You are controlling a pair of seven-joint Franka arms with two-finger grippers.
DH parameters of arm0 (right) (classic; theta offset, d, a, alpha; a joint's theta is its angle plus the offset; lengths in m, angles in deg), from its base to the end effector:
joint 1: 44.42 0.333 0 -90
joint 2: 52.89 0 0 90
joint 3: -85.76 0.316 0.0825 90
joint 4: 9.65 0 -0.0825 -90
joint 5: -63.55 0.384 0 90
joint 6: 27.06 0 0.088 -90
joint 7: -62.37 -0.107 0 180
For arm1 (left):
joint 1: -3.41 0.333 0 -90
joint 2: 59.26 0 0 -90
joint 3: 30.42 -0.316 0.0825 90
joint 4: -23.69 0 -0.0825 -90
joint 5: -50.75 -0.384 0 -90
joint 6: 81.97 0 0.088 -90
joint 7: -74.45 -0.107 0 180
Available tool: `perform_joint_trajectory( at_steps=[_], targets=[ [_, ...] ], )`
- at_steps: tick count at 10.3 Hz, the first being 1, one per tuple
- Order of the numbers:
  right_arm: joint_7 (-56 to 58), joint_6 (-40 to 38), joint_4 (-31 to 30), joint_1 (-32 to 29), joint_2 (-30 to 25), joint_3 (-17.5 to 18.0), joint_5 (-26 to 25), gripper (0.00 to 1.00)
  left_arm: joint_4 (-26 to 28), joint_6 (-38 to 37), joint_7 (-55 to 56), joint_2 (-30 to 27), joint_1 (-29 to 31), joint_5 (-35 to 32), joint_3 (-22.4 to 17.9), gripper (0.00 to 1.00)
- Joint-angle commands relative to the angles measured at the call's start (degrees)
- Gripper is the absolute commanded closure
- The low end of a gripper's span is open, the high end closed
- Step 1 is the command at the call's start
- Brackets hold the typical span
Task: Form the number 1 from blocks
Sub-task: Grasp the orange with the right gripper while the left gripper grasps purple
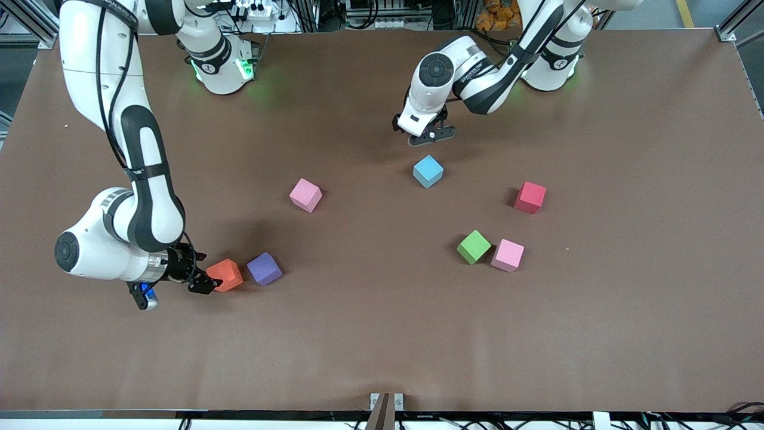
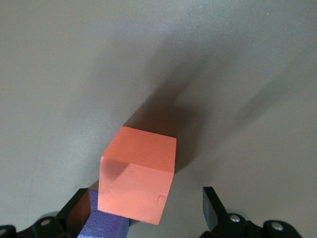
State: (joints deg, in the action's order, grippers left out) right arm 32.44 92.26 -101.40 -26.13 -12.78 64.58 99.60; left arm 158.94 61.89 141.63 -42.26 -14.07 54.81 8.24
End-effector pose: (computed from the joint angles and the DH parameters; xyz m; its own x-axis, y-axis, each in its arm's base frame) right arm 0.6801 0.0268 0.2294 0.6341 -0.7198 -0.2824 -0.7684 -0.6272 -0.1269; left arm 0.2728 -0.4224 0.2238 0.9372 0.2553 -0.2378 0.2624 -0.9650 -0.0020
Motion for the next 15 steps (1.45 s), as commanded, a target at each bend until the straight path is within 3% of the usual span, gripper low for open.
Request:
perform_joint_trajectory(
  at_steps=[1,4,5,7,9,12,13,14,15],
  targets=[
    [-0.83,-0.05,1.66,1.93,1.98,-1.93,1.57,0.0,2.91,4.39,2.77,-0.65,0.52,-0.01,1.15,0.0],
    [-0.13,1.09,2.71,2.8,3.9,-3.07,4.01,0.0,3.79,5.37,4.18,-0.21,0.7,-0.01,2.64,0.04],
    [0.22,1.0,3.85,3.94,5.48,-4.9,6.38,0.0,3.79,5.46,4.36,-0.12,0.7,0.07,3.08,0.23],
    [1.36,1.09,4.3,4.39,6.46,-5.36,8.07,0.0,3.8,6.34,5.67,0.4,0.61,0.07,3.7,0.5],
    [1.54,1.09,4.21,4.65,6.55,-5.45,7.99,0.0,3.62,6.69,5.94,0.15,0.7,-0.01,4.22,1.0],
    [3.64,1.96,3.86,5.62,6.82,-5.45,7.9,0.0,3.18,6.6,9.01,-3.18,1.22,0.07,7.46,1.0],
    [4.26,1.97,3.77,5.62,6.82,-5.45,7.9,0.12,3.09,6.6,9.19,-3.8,1.23,0.07,8.17,1.0],
    [4.35,1.88,3.77,5.62,6.82,-5.45,7.9,0.35,3.18,6.69,9.37,-4.07,1.14,0.07,9.57,1.0],
    [4.35,1.79,3.77,5.54,6.82,-5.45,7.9,0.52,3.18,7.3,9.54,-4.07,1.05,-0.1,10.54,1.0]
  ],
)
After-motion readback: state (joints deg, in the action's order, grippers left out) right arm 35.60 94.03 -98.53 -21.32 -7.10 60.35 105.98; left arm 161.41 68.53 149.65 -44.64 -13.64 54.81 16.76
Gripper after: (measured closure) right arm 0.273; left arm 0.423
